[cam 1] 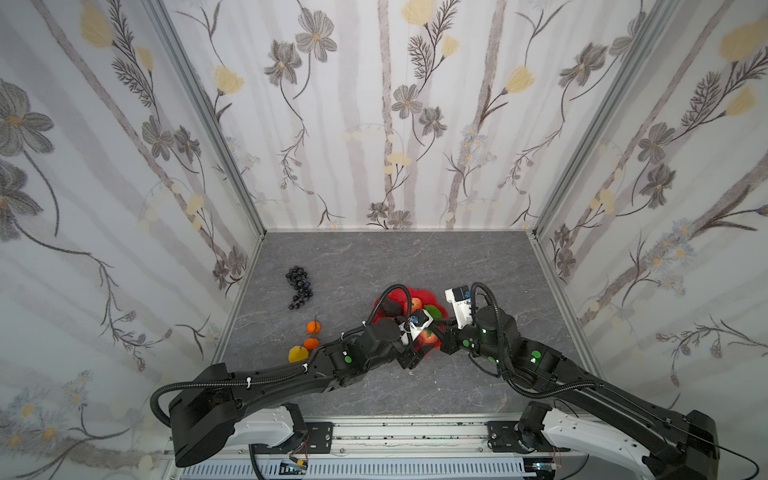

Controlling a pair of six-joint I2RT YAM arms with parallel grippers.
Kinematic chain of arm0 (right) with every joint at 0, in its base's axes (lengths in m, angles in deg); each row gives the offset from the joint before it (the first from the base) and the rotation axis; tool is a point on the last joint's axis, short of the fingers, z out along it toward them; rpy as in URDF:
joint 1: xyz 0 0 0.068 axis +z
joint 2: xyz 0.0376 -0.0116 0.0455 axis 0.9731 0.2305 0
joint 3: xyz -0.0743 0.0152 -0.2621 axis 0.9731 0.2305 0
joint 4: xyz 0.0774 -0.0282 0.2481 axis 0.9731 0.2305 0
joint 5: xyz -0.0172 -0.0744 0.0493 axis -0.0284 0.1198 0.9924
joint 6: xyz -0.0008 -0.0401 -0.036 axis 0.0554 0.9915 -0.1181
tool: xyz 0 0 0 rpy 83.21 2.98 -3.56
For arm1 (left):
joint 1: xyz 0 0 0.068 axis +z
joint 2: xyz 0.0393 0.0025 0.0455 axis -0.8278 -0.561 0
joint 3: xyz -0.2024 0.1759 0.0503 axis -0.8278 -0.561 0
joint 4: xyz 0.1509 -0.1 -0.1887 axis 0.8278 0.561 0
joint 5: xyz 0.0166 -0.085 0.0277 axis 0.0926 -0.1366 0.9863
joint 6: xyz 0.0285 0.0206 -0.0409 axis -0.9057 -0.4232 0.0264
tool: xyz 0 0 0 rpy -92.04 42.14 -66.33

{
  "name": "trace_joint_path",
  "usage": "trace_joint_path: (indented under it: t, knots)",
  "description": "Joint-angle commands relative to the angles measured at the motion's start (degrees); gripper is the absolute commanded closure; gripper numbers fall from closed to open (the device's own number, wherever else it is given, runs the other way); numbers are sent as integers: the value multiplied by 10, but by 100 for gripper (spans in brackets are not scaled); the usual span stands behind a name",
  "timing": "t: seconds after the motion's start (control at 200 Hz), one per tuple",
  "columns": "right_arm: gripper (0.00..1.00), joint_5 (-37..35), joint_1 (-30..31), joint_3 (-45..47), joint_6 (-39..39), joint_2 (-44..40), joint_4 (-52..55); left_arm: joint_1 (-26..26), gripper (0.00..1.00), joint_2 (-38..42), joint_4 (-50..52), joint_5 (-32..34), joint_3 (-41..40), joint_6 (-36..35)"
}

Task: Arrange fruit in a fruit bowl
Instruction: Place the fruit in the fruit bowl.

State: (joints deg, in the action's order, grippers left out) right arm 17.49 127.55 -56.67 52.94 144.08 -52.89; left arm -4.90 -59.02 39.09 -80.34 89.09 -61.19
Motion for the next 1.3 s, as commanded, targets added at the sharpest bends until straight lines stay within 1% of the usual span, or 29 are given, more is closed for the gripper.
trace_joint_path:
  t: [0.0,0.095,0.185,0.31,0.535,0.64,0.779,0.964,1.079,1.294]
  knots:
    - [100,-37,1,-8,4,-6,11,0,18,20,-16,29,-12,12]
    - [100,-65,1,-11,12,-8,24,0,8,48,-9,51,-29,18]
    - [100,-93,0,-10,15,-11,34,0,4,84,-6,71,-53,19]
    - [100,-127,-1,1,8,-13,29,1,2,139,14,119,-82,27]
    - [100,-176,-3,37,-35,-3,-10,5,1,235,84,274,-120,44]
    - [100,-198,-7,44,-51,12,-23,11,0,280,101,318,-149,46]
    - [100,-223,-10,47,-77,35,-38,23,0,340,106,337,-187,54]
    - [100,-244,-11,52,-103,61,-58,42,0,400,103,332,-220,69]
    - [100,-254,-11,52,-114,74,-60,51,0,421,104,324,-230,74]
    - [100,-281,-10,65,-140,91,-64,58,0,430,105,311,-234,79]
